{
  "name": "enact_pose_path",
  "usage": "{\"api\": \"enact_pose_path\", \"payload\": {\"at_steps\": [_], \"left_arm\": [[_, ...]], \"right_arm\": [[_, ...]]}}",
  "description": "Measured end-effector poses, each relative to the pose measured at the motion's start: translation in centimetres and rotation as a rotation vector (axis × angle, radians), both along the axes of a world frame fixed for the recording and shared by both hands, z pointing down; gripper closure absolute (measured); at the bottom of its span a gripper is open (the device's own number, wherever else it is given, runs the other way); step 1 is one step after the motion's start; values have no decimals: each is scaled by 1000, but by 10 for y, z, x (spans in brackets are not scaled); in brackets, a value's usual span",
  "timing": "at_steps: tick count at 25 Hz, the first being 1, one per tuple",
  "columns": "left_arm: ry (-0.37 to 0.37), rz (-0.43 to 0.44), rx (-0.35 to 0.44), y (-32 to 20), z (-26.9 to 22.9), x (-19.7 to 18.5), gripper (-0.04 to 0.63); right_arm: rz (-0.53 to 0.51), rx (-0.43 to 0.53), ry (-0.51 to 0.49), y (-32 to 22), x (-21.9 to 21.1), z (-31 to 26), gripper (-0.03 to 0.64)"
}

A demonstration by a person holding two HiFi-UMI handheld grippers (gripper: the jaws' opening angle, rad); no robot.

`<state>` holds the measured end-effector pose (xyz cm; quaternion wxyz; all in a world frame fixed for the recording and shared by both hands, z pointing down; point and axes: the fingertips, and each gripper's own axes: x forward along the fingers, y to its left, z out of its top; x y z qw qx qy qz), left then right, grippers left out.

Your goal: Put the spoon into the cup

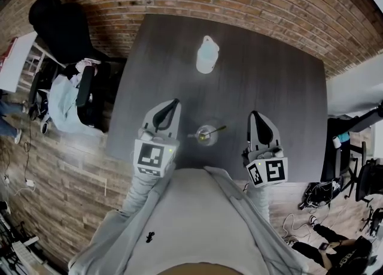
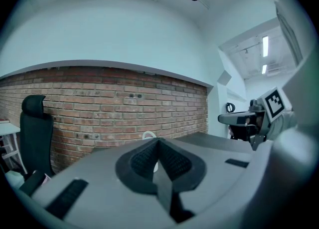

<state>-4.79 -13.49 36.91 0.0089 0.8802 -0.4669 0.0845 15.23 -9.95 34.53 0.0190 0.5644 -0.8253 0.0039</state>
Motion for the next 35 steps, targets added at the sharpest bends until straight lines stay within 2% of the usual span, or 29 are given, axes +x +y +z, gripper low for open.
{"api": "enact_pose_path", "payload": {"at_steps": [35], "left_arm": [[6, 4, -7, 2, 2, 1, 577]], "right_arm": [[-21, -29, 29, 4, -7, 6, 601]]}}
